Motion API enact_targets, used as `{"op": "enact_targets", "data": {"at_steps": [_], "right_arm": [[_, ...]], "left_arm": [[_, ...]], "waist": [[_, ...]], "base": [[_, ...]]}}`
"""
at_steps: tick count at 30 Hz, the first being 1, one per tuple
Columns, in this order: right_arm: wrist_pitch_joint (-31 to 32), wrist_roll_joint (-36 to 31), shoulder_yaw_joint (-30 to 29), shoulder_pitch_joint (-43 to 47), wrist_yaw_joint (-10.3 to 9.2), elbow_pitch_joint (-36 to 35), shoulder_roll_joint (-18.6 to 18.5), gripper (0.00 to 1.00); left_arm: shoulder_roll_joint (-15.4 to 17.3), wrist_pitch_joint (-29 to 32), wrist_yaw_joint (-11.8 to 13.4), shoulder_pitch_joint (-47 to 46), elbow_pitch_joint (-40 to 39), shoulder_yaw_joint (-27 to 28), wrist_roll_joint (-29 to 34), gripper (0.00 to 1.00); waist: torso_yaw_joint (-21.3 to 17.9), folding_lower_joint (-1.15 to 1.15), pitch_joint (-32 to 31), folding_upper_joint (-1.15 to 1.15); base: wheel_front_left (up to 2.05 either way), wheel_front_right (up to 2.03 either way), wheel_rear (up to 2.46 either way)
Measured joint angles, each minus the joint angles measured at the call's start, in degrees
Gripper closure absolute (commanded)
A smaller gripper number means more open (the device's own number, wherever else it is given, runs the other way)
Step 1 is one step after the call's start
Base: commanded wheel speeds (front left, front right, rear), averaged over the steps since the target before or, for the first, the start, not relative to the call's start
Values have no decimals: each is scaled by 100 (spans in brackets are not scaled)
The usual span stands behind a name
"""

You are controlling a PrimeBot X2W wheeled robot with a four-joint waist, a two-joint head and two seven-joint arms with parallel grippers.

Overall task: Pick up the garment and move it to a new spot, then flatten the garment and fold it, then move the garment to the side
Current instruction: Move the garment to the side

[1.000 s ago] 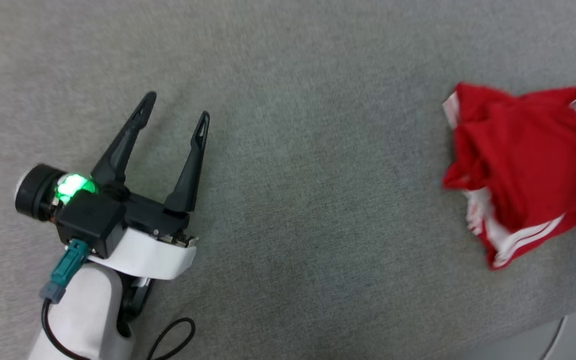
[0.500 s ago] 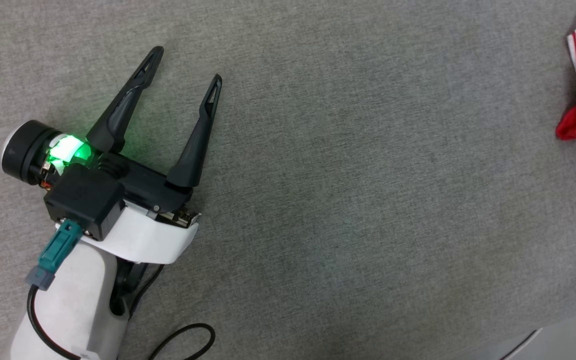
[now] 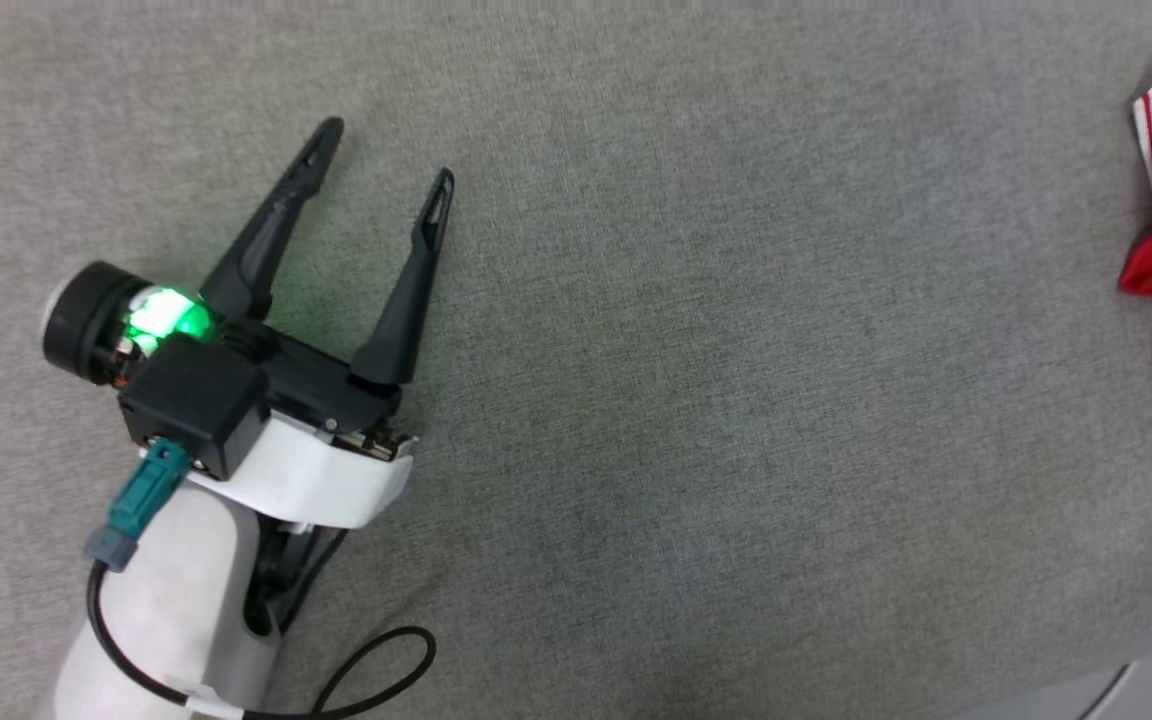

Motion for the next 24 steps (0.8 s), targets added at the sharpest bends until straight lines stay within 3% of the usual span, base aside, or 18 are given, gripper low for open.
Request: {"op": "enact_targets", "data": {"at_steps": [9,24], "right_arm": [[-559,-84,114,599,0,-356,358,0],[-958,705,693,2630,-1,-1467,1181,0]], "left_arm": [[-332,-121,198,496,458,-19,-163,0],[-750,-141,428,1648,978,171,-355,0]], "waist": [[132,-1,-851,0],[671,-3,-2424,0]], "base": [[0,0,0],[0,0,0]]}}
